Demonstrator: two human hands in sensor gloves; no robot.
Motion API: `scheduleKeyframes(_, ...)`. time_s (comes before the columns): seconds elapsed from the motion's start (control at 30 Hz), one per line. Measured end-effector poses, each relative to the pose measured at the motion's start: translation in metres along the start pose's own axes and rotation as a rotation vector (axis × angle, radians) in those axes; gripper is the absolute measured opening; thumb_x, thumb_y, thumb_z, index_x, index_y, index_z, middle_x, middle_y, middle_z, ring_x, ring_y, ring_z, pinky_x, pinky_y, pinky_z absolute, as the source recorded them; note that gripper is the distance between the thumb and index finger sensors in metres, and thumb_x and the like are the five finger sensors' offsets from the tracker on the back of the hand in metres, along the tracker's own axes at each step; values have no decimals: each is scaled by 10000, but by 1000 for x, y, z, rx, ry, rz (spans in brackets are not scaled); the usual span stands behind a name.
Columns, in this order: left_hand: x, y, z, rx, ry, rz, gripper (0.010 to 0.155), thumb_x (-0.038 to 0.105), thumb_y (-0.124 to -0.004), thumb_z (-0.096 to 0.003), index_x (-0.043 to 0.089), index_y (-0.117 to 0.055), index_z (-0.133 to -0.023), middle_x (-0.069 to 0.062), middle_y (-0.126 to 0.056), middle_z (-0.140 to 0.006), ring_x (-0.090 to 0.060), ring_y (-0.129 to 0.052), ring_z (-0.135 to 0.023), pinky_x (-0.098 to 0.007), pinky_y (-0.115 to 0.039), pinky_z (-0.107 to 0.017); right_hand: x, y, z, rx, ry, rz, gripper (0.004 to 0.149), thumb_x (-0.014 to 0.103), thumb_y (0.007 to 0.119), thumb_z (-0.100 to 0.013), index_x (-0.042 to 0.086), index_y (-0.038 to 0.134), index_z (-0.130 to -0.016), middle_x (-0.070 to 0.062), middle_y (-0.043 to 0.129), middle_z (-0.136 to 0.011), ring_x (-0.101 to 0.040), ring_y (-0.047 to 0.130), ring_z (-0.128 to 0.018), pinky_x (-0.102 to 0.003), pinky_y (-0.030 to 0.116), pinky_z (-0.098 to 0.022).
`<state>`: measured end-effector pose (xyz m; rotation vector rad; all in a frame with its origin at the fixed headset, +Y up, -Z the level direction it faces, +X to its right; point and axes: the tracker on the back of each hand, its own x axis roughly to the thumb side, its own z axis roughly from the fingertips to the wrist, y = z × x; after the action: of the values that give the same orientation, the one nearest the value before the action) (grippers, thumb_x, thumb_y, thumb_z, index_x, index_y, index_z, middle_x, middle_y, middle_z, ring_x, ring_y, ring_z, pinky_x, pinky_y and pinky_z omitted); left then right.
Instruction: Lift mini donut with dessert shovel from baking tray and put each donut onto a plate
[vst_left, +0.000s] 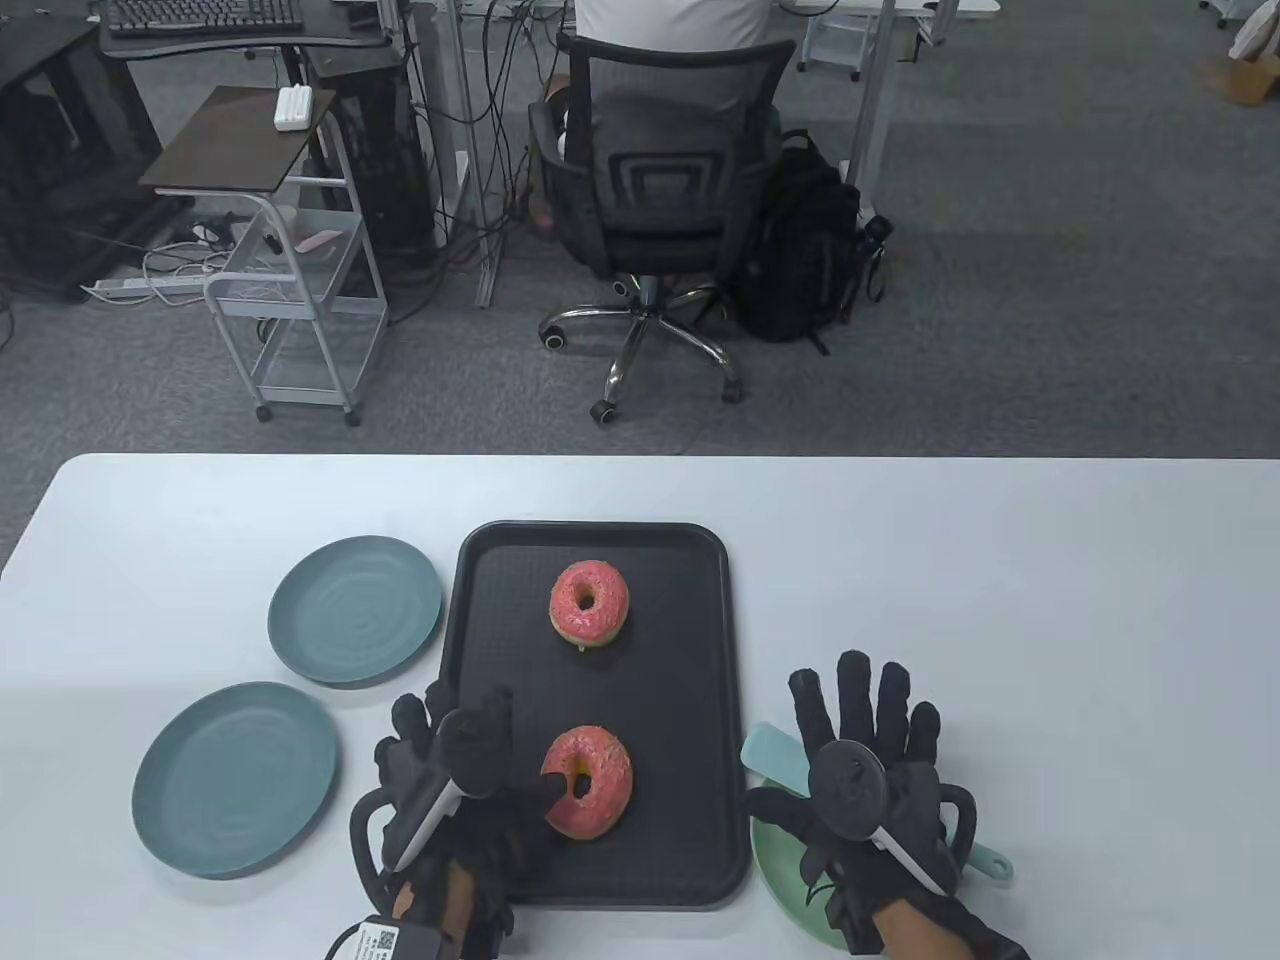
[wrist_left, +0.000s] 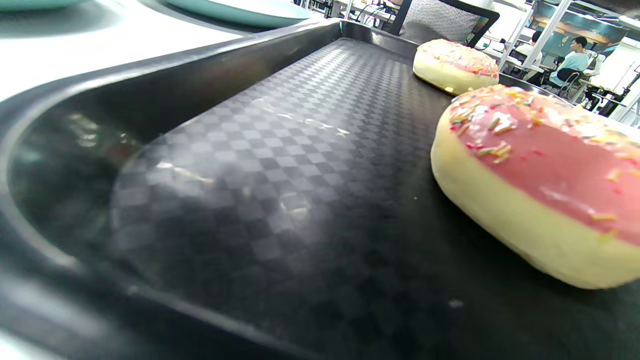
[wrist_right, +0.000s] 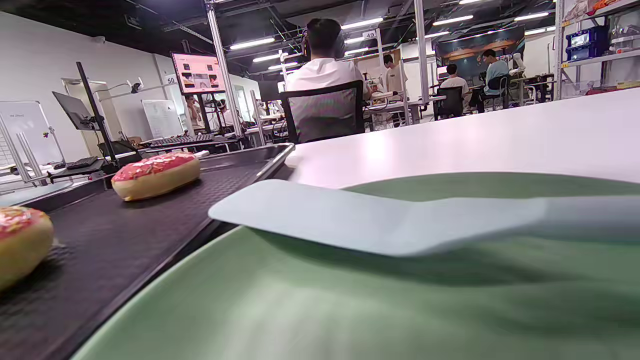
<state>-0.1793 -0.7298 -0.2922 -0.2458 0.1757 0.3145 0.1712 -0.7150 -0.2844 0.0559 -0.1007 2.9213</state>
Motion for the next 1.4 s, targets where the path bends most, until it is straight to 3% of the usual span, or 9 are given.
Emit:
scheduleKeyframes(0.53,1,6,2,25,-13,8,970,779,-700,-281,492,-121,-1004,-57,89,-1078,-401,107,-1027,-672,-95,-728,7,5,0,1,-43,69,1092,755,661,-222,331,177,-1105,-137,-6,-1218,-498,-28,-1068,-711,40,-719)
scheduleKeyframes(1.07,-12,-2,-10,-26,82,-34,969,779,-701,-277,499,-122,-1002,-58,93,-1077,-399,108,-1028,-674,-94,-729,8,7,2,22,-78,52,1089,759,654,-226,327,182,-1107,-145,-4,-1219,-504,-25,-1065,-712,43,-714)
scheduleKeyframes(1.2,-28,13,-20,-24,149,-50,966,771,-709,-276,501,-130,-1000,-26,90,-1079,-390,106,-1033,-669,-92,-736,8,7,2,35,-84,47,1088,759,653,-228,327,182,-1107,-147,-2,-1219,-506,-24,-1064,-713,42,-713)
scheduleKeyframes(1.4,-87,39,-40,-16,302,-48,942,765,-713,-277,531,-147,-993,-24,80,-1082,-391,93,-1036,-666,-104,-739,7,6,2,48,-82,42,1087,758,655,-228,326,185,-1108,-146,-2,-1219,-505,-24,-1065,-712,38,-712)
